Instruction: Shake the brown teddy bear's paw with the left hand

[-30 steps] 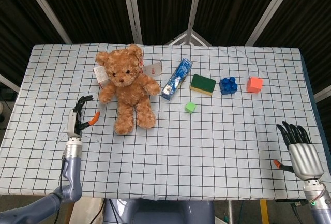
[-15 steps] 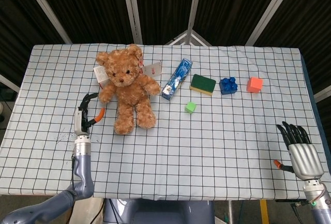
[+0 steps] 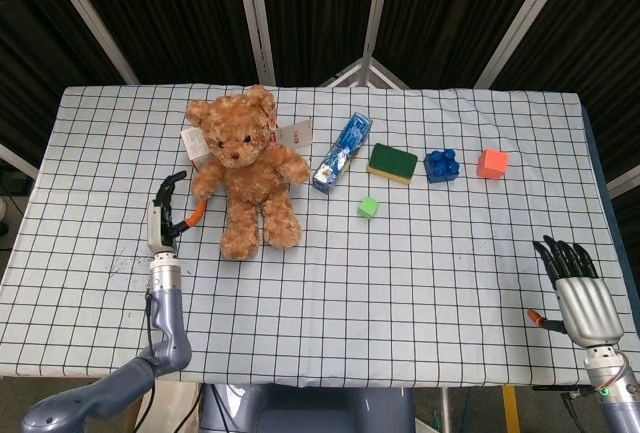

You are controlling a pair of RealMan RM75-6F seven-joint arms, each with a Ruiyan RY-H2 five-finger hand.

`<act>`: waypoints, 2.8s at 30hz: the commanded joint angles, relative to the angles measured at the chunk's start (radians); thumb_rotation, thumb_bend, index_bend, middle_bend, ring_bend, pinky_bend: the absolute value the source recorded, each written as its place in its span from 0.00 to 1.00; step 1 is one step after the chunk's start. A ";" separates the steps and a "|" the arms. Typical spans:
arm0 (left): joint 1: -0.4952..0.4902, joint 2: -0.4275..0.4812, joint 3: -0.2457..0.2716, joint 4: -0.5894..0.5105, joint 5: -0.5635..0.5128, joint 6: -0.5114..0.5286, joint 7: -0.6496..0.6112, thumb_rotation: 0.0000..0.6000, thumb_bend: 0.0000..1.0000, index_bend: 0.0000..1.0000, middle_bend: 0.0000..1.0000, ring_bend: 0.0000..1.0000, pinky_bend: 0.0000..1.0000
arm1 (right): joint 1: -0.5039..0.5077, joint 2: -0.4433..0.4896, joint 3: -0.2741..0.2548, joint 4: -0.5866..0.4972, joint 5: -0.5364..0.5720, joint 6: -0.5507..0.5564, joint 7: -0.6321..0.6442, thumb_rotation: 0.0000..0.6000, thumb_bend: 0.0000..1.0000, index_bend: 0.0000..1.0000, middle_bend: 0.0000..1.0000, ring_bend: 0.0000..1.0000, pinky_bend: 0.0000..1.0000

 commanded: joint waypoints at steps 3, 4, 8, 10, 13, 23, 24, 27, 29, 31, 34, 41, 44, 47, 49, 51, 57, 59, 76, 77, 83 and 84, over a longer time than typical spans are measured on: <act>-0.011 -0.013 -0.016 0.010 -0.025 -0.017 0.037 1.00 0.41 0.28 0.19 0.00 0.00 | 0.002 0.000 -0.002 -0.001 0.000 -0.004 0.000 1.00 0.10 0.00 0.00 0.00 0.00; -0.013 -0.015 -0.020 0.013 -0.030 -0.022 0.041 1.00 0.42 0.28 0.19 0.00 0.00 | 0.002 0.000 -0.002 -0.001 0.000 -0.004 0.000 1.00 0.10 0.00 0.00 0.00 0.00; -0.024 -0.023 -0.030 0.027 -0.044 -0.040 0.056 1.00 0.42 0.28 0.19 0.00 0.00 | 0.002 0.001 -0.002 -0.001 0.001 -0.006 0.002 1.00 0.10 0.00 0.00 0.00 0.00; -0.032 -0.030 -0.036 0.038 -0.049 -0.044 0.060 1.00 0.42 0.28 0.19 0.00 0.00 | 0.003 0.001 -0.003 -0.001 0.002 -0.008 0.003 1.00 0.10 0.00 0.00 0.00 0.00; -0.044 -0.037 -0.044 0.051 -0.055 -0.055 0.064 1.00 0.42 0.29 0.19 0.00 0.00 | 0.004 0.001 -0.003 -0.001 0.002 -0.009 0.002 1.00 0.10 0.00 0.00 0.00 0.00; -0.086 -0.065 -0.068 0.079 -0.074 -0.075 0.090 1.00 0.42 0.28 0.20 0.00 0.00 | 0.008 0.000 -0.004 -0.001 0.007 -0.019 0.000 1.00 0.10 0.00 0.00 0.00 0.00; -0.090 -0.068 -0.070 0.083 -0.077 -0.079 0.092 1.00 0.42 0.28 0.20 0.00 0.00 | 0.008 0.000 -0.004 -0.001 0.008 -0.021 0.000 1.00 0.10 0.00 0.00 0.00 0.00; -0.097 -0.075 -0.074 0.093 -0.080 -0.083 0.093 1.00 0.43 0.28 0.22 0.00 0.00 | 0.009 0.000 -0.005 -0.002 0.010 -0.024 -0.001 1.00 0.10 0.00 0.00 0.00 0.00; -0.103 -0.082 -0.076 0.106 -0.081 -0.082 0.095 1.00 0.44 0.28 0.23 0.00 0.00 | 0.010 0.000 -0.005 -0.002 0.011 -0.027 -0.002 1.00 0.10 0.00 0.00 0.00 0.00; -0.108 -0.088 -0.079 0.116 -0.083 -0.083 0.094 1.00 0.45 0.29 0.25 0.00 0.00 | 0.011 0.001 -0.006 -0.002 0.012 -0.030 0.000 1.00 0.10 0.00 0.00 0.00 0.00; -0.115 -0.094 -0.086 0.130 -0.089 -0.088 0.093 1.00 0.47 0.29 0.27 0.00 0.00 | 0.013 0.001 -0.006 -0.001 0.014 -0.034 0.000 1.00 0.10 0.00 0.00 0.00 0.00; -0.125 -0.102 -0.090 0.150 -0.091 -0.087 0.089 1.00 0.48 0.29 0.27 0.00 0.00 | 0.014 0.000 -0.005 0.000 0.018 -0.037 0.001 1.00 0.10 0.00 0.00 0.00 0.00; -0.129 -0.105 -0.093 0.157 -0.093 -0.090 0.088 1.00 0.49 0.27 0.27 0.00 0.00 | 0.015 -0.001 -0.005 0.000 0.021 -0.041 -0.002 1.00 0.10 0.00 0.00 0.00 0.00; -0.134 -0.110 -0.094 0.165 -0.093 -0.090 0.086 1.00 0.51 0.27 0.28 0.00 0.00 | 0.017 0.000 -0.005 -0.001 0.024 -0.045 -0.003 1.00 0.10 0.00 0.00 0.00 0.00; -0.137 -0.113 -0.096 0.170 -0.095 -0.089 0.087 1.00 0.53 0.28 0.30 0.00 0.00 | 0.017 0.000 -0.005 -0.002 0.026 -0.046 -0.003 1.00 0.10 0.00 0.00 0.00 0.00; -0.142 -0.116 -0.103 0.174 -0.100 -0.087 0.090 1.00 0.55 0.30 0.33 0.00 0.00 | 0.018 0.000 -0.005 -0.001 0.026 -0.048 -0.002 1.00 0.10 0.00 0.00 0.00 0.00; -0.152 -0.119 -0.122 0.174 -0.116 -0.079 0.103 1.00 0.64 0.36 0.41 0.00 0.00 | 0.019 0.000 -0.006 0.000 0.026 -0.050 0.001 1.00 0.10 0.00 0.00 0.00 0.00; -0.152 -0.117 -0.129 0.169 -0.123 -0.076 0.106 1.00 0.66 0.37 0.42 0.01 0.00 | 0.019 0.000 -0.006 0.001 0.027 -0.051 0.002 1.00 0.10 0.00 0.00 0.00 0.00; -0.144 -0.082 -0.142 0.076 -0.126 -0.022 0.165 1.00 0.67 0.39 0.42 0.01 0.00 | 0.021 0.000 -0.009 -0.004 0.027 -0.054 0.000 1.00 0.10 0.00 0.00 0.00 0.00; -0.143 -0.080 -0.141 0.068 -0.125 -0.017 0.170 1.00 0.67 0.39 0.42 0.01 0.00 | 0.021 0.000 -0.009 -0.004 0.027 -0.054 -0.001 1.00 0.10 0.00 0.00 0.00 0.00; -0.134 -0.069 -0.142 0.029 -0.126 0.001 0.190 1.00 0.67 0.39 0.42 0.01 0.00 | 0.022 0.003 -0.009 -0.008 0.030 -0.058 -0.001 1.00 0.10 0.00 0.00 0.00 0.00; -0.131 -0.068 -0.141 0.027 -0.127 -0.001 0.193 1.00 0.67 0.39 0.42 0.01 0.00 | 0.022 0.003 -0.009 -0.009 0.031 -0.059 -0.001 1.00 0.10 0.00 0.00 0.00 0.00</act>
